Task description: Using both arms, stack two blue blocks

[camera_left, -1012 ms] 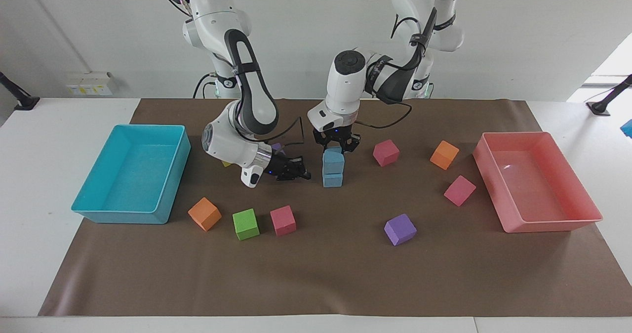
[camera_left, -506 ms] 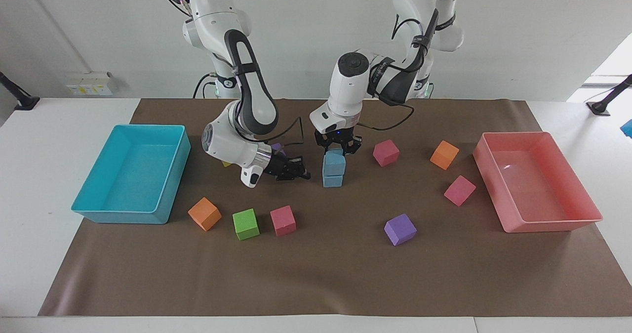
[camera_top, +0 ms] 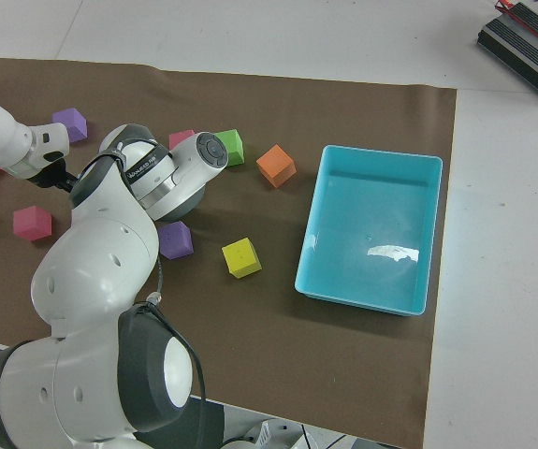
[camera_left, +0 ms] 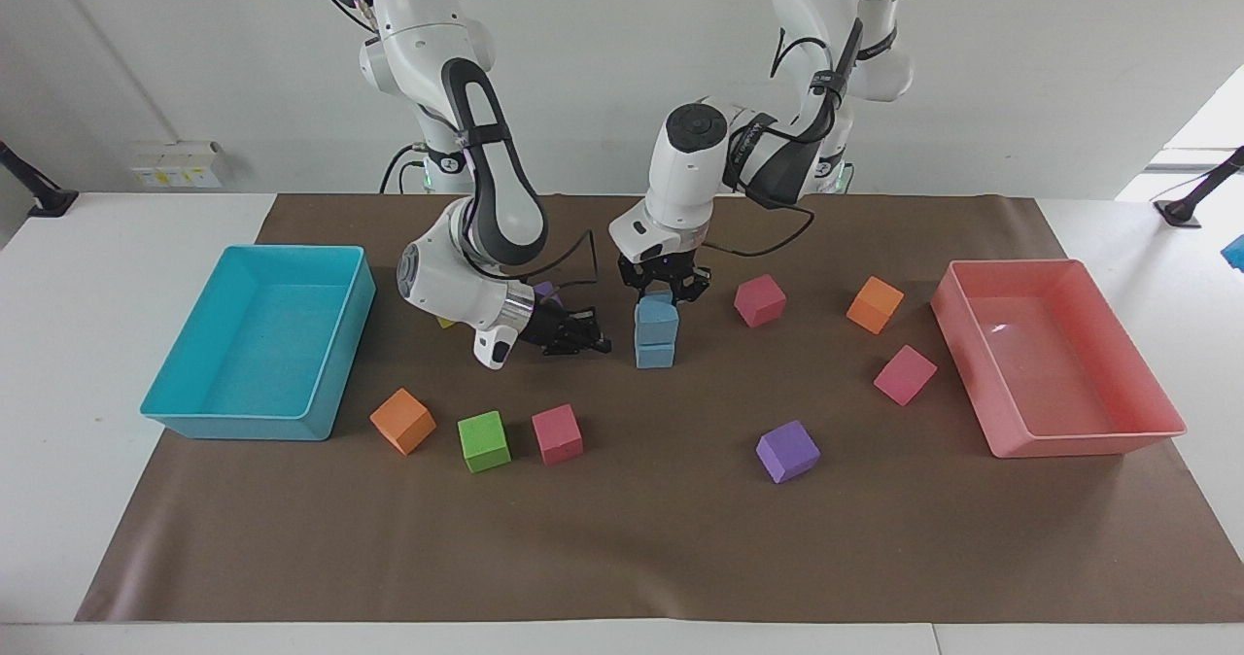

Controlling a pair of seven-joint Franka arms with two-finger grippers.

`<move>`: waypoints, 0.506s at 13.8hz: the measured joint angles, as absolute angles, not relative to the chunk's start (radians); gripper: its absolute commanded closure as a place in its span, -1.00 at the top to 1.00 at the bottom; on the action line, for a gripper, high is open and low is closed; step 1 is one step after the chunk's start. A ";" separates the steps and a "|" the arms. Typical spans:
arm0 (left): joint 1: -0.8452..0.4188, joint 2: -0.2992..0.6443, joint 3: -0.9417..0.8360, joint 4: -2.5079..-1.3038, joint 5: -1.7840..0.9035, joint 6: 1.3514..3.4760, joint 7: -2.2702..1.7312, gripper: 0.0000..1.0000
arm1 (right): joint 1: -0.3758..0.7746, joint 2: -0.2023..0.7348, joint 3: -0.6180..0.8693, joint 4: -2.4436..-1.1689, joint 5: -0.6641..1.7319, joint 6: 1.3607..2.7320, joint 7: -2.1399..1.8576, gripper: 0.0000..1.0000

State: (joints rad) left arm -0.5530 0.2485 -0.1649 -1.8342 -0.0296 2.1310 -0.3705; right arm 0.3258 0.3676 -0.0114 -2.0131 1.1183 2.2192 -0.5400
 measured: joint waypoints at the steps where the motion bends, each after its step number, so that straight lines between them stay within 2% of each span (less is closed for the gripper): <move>1: -0.553 0.248 -0.165 -1.835 -0.030 2.131 -0.371 -0.42 | 0.326 0.368 -0.011 -2.013 1.118 2.219 -0.540 -1.00; 7: -0.553 0.248 -0.166 -1.839 -0.032 2.131 -0.371 -0.17 | 0.326 0.368 -0.011 -2.013 1.118 2.219 -0.540 -1.00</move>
